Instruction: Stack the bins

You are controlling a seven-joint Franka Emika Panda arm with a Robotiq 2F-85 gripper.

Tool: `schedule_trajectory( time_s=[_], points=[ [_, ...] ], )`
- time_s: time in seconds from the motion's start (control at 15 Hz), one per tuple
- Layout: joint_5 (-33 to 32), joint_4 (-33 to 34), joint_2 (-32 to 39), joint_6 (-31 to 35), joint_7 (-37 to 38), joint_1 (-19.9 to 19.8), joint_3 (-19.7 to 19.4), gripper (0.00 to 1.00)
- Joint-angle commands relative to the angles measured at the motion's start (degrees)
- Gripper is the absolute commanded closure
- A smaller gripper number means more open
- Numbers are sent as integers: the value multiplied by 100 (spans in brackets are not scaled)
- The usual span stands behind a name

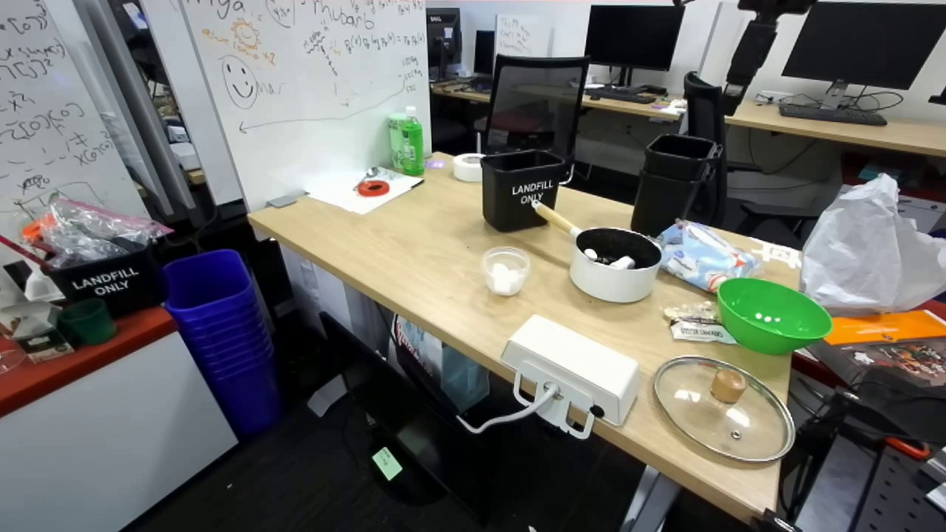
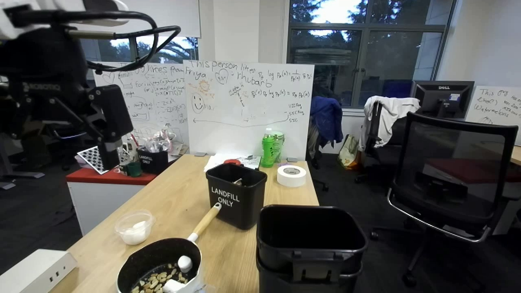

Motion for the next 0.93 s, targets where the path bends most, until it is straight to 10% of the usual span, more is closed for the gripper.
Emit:
schedule_trajectory(
  time_s=[0.0, 0.87],
  points=[
    [380, 378, 381, 75, 89, 0, 100, 0],
    [364, 1056, 1067, 195, 592, -103, 397, 0]
  ],
)
